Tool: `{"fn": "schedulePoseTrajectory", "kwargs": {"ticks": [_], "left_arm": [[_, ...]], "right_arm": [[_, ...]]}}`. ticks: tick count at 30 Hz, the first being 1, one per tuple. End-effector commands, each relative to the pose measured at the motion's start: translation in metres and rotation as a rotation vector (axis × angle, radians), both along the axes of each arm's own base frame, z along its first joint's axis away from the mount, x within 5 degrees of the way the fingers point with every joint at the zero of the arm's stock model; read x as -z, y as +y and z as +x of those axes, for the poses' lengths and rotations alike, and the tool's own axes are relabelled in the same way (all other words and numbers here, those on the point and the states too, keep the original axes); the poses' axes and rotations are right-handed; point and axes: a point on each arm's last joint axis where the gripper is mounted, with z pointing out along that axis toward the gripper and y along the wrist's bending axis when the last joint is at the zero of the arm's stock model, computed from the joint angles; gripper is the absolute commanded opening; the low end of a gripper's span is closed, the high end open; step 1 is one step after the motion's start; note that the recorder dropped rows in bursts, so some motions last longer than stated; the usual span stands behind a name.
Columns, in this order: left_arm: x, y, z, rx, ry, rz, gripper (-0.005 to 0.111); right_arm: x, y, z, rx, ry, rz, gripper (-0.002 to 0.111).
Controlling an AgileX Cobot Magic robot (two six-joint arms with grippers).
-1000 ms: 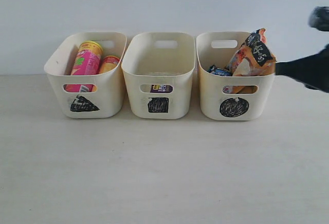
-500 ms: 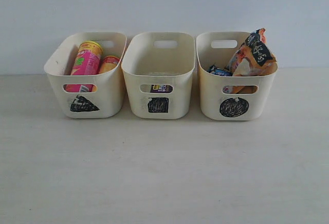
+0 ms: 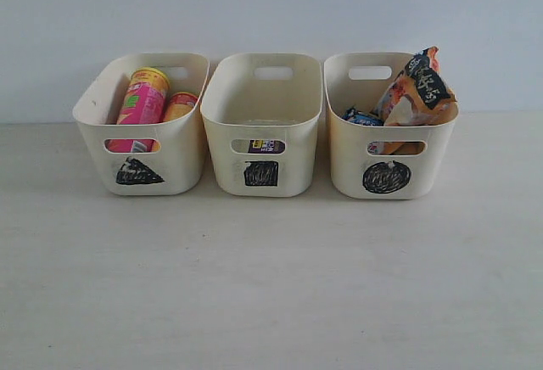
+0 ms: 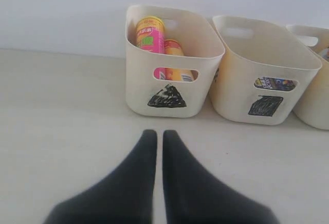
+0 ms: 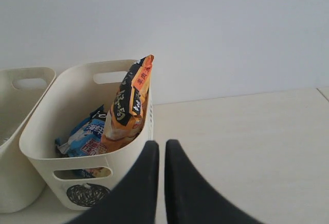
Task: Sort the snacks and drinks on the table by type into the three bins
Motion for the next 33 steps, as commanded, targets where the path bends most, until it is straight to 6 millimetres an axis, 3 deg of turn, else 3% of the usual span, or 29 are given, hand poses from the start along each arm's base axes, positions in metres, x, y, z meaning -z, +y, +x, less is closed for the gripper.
{"fn": "schedulePoseTrajectory", "kwargs": {"ticks": [1,4,7,9,13,17,22,28,33], "left_arm": [[-0.001,0.0,-0.001,-0.003,-0.01,-0.011,0.004],[-0.003,0.004,-0.005,-0.037,-0.043,0.035,0.004],[-0.007,0.013,-0.017,-0.196,-0.086,-0.18,0.004],[-0.007,0.016,-0.021,-0.234,-0.109,-0.193,0.004],[0.024,0.017,-0.023,-0.25,-0.186,-0.294,0.004],[0.036,0.017,-0.032,-0.257,-0.207,-0.414,0.004],[0.04,0.014,-0.034,-0.225,-0.161,-0.374,0.004],[0.051,0.009,-0.035,-0.104,-0.054,-0.102,0.004],[0.054,0.01,-0.036,-0.115,-0.029,-0.075,0.004]], "right_arm": [[-0.001,-0.001,-0.001,0.002,-0.005,-0.009,0.001],[-0.001,-0.001,-0.001,0.002,-0.005,-0.009,0.001],[-0.001,-0.001,-0.001,0.002,-0.007,-0.009,0.001],[-0.001,-0.001,-0.001,0.002,-0.007,-0.009,0.001],[-0.001,-0.001,-0.001,0.002,-0.007,-0.009,0.001],[-0.001,-0.001,-0.001,0.002,-0.007,-0.009,0.001],[-0.001,-0.001,-0.001,0.002,-0.01,-0.008,0.001],[-0.001,-0.001,-0.001,0.002,-0.008,-0.009,0.001],[-0.001,-0.001,-0.001,0.002,-0.008,-0.009,0.001]]}}
